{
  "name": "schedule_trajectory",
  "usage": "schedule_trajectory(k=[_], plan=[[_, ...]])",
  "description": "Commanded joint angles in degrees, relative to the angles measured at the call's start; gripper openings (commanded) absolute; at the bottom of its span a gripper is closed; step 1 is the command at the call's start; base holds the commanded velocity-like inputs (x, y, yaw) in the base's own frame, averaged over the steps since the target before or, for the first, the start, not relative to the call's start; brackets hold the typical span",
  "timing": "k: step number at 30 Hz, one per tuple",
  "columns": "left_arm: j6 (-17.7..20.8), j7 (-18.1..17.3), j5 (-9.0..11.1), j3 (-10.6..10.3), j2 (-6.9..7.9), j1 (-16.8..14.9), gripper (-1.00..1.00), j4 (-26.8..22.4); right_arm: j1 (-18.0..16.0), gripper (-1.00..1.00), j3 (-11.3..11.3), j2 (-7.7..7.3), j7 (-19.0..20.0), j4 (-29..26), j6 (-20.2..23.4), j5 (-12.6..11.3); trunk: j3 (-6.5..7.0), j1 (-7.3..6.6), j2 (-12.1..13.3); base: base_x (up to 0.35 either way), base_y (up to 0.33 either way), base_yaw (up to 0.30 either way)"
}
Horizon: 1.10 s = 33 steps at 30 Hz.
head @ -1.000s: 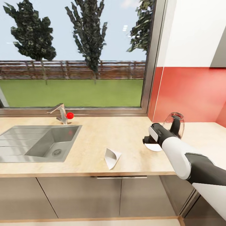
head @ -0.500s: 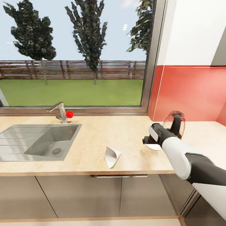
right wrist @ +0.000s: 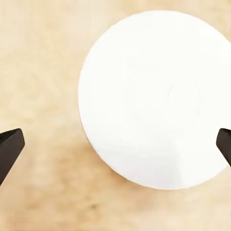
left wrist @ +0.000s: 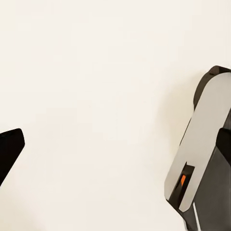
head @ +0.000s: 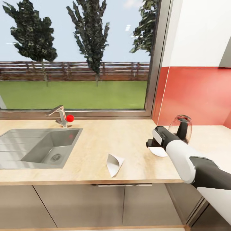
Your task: Set up a coffee station on the kitchen countertop: keep the coffee maker on the countertop, move the bottle of coffee from the kitchen shelf to the counter next to the coffee maker, place a paper coffee filter on top of the coffee maker, put the saucer next to the coffee maker with the coffee cup on the saucer, and place the electric kettle next to the coffee maker.
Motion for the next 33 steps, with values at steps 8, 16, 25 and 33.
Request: schedule_trajectory(k=[8,16,25,33], plan=[[-0.15,-0.35,0.39,0.14,0.07,0.01,1.0,-0.05,-0.03,1.0,-0.53,-0.09,-0.28,-0.07,0.13,0.13,-0.06,0.01,-0.04,0.004,0.0,0.0],[-0.09,-0.36,0.39,0.18,0.02,0.01,1.0,-0.05,-0.04,1.0,-0.53,-0.17,-0.26,-0.07,-0.05,0.13,-0.06,0.01,-0.04,0.011,0.0,0.0],[-0.08,-0.37,0.39,0.22,0.02,0.01,1.0,-0.05,-0.02,1.0,-0.53,-0.04,-0.26,-0.07,-0.08,0.13,-0.06,0.01,-0.04,0.006,0.0,0.0],[-0.05,-0.36,0.39,0.22,0.01,0.01,1.0,-0.05,-0.02,1.0,-0.53,0.07,-0.26,-0.07,-0.08,0.13,-0.06,0.01,-0.04,0.145,-0.012,0.0]])
